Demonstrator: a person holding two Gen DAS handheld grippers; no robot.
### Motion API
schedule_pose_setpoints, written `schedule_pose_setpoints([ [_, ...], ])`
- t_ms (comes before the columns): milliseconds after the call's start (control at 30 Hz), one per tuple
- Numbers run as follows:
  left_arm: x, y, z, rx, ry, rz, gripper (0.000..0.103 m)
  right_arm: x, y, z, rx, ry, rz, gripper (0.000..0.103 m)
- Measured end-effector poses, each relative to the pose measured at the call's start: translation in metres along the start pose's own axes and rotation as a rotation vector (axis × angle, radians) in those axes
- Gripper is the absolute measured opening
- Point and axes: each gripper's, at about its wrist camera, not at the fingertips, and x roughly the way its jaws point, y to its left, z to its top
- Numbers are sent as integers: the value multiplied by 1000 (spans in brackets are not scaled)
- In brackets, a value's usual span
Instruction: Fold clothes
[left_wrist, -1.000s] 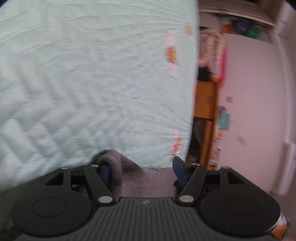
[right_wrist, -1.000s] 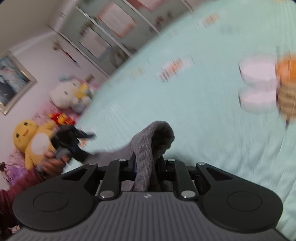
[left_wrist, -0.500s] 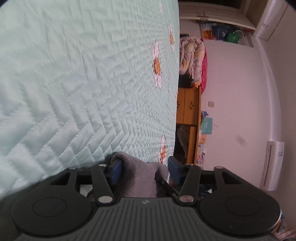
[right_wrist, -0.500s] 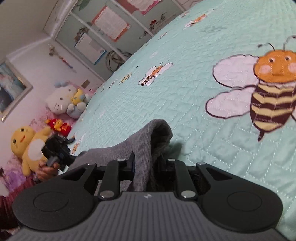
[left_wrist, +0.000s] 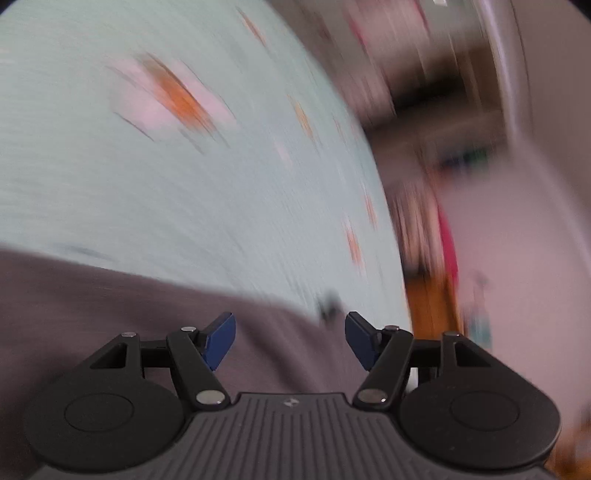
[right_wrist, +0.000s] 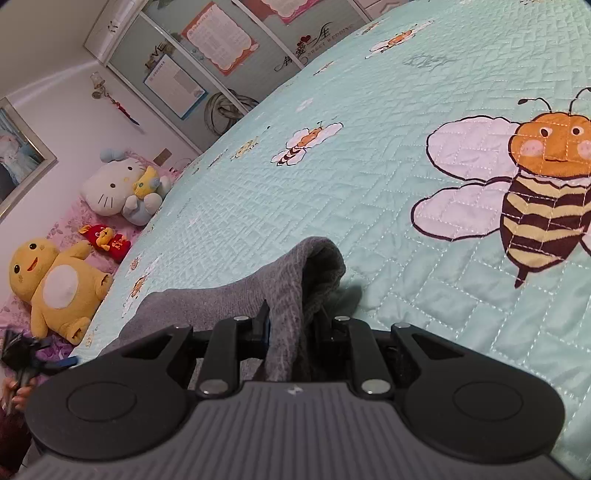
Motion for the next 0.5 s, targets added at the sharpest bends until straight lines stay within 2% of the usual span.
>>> schedule_pose_setpoints([
  [33,-31,12,0,-30,-107,57,70,-1,-2,0,11,-5,6,19],
  [133,-113,48,-10,-80,-403,306,74,-2,-3,-2,29,-21,19,19],
  [200,-148,74,-27,-141,-494,427,77,-2,-3,-3,29,-26,17,19],
  [267,-160,97,-41,-219,-518,453,77,-3,-4,-4,29,-29,17,19],
  [367,-155,124,-48,-291,-542,435,77,-2,-4,-5,36,-31,20,19],
  [500,-131,124,-39,-228,-542,374,78,-3,-6,-7,47,-35,25,19],
])
